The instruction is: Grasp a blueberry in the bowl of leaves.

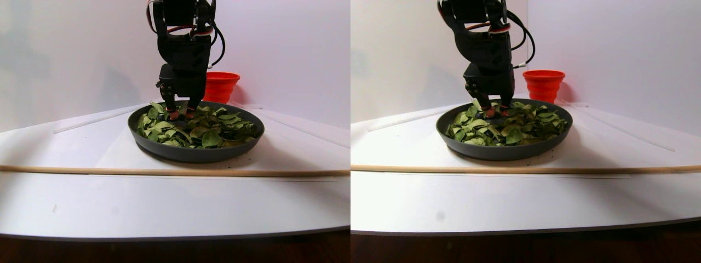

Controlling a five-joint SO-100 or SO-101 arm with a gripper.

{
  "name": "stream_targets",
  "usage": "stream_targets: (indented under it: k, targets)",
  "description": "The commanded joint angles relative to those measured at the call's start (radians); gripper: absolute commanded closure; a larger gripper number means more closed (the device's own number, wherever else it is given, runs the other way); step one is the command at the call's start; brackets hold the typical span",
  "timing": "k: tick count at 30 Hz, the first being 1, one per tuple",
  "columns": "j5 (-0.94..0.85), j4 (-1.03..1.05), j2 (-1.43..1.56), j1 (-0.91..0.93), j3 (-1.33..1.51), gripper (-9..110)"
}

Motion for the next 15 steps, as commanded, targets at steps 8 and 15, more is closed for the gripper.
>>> stream_targets:
  k: [8, 15]
  targets:
    - [-0.014, 0.038, 0.189, 0.026, 0.011, 92]
    - [-0.02, 0.067, 0.239, 0.037, 0.028, 92]
